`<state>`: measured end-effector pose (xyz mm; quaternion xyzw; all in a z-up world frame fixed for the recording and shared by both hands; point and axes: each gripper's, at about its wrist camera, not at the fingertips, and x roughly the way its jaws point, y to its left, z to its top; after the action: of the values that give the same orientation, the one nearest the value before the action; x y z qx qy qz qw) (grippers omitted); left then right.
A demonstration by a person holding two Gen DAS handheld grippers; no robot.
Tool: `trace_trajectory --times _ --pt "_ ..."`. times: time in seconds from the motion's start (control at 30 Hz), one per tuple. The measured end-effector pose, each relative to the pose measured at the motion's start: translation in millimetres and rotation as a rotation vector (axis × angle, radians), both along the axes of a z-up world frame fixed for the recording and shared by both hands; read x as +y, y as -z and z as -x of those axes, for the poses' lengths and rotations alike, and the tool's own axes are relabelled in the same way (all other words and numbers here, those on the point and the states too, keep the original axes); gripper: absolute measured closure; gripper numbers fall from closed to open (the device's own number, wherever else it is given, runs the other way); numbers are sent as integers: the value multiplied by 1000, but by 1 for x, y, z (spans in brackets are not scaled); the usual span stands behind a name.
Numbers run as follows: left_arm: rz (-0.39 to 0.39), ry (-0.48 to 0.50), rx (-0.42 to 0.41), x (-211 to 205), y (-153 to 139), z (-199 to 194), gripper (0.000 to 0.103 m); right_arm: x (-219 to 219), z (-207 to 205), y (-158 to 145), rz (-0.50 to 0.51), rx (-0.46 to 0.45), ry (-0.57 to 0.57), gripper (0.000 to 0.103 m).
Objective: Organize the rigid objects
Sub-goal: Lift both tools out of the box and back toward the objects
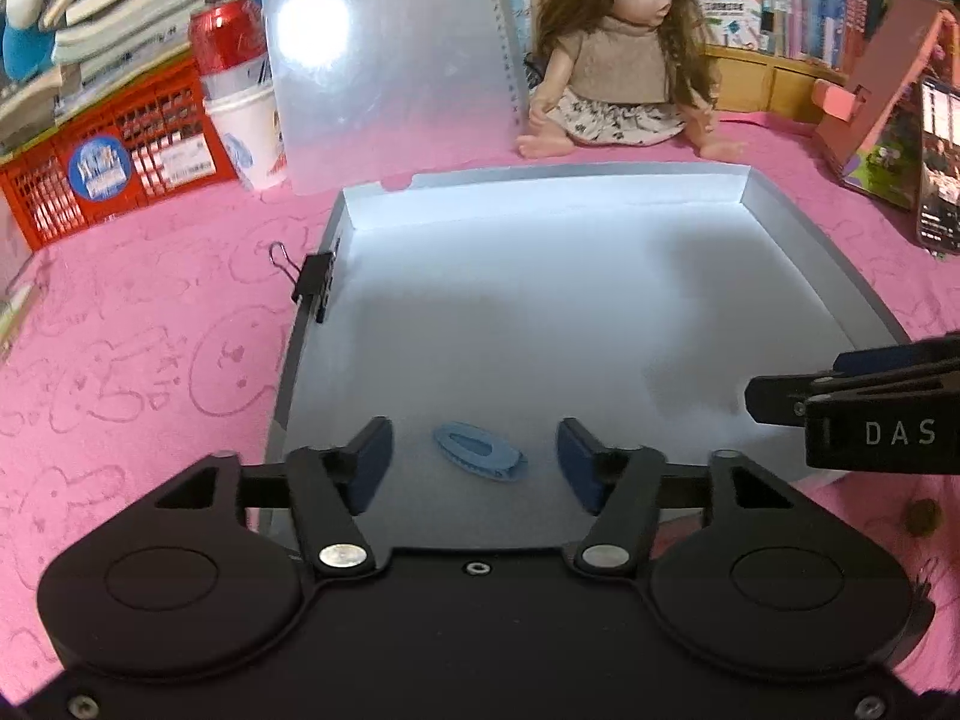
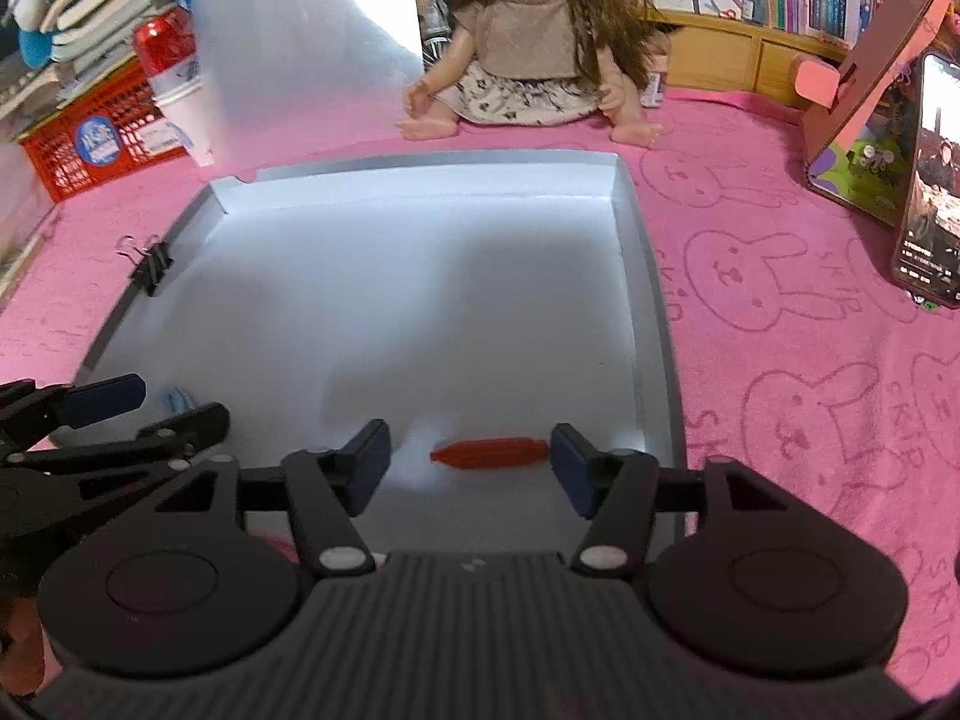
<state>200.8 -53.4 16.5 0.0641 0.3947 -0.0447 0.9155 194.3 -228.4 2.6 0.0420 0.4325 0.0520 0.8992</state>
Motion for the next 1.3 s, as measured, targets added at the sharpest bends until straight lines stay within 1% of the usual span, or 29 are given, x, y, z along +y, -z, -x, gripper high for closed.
trace_trajectory --times 0.03,0.07,0.1,0.2,0.37,0.43,0.63,0.77,1.07,1.3 --pt "-9 7 -14 -1 -2 3 30 1 3 -2 4 -14 -5 23" --pt "-15 13 -27 -1 -3 6 26 1 5 -3 10 -27 -10 22" --pt "-19 21 -42 -1 -5 10 26 2 7 -5 15 -39 -14 18" --pt "-28 34 -66 -1 -11 18 24 1 15 -11 21 -78 -23 16" --pt "3 45 -106 5 -22 35 19 -6 31 -21 7 -146 -17 12" --pt "15 51 -125 8 -26 43 17 -7 38 -24 4 -174 -19 8" --pt "43 68 -168 15 -32 70 16 -7 67 -32 16 -275 -36 1" --pt "70 78 -181 20 -33 88 16 -6 85 -33 8 -324 -50 0" --pt "141 83 -198 33 -33 120 16 1 117 -24 12 -383 -86 0" --pt "159 73 -207 38 -29 132 16 6 130 -19 23 -413 -98 0"
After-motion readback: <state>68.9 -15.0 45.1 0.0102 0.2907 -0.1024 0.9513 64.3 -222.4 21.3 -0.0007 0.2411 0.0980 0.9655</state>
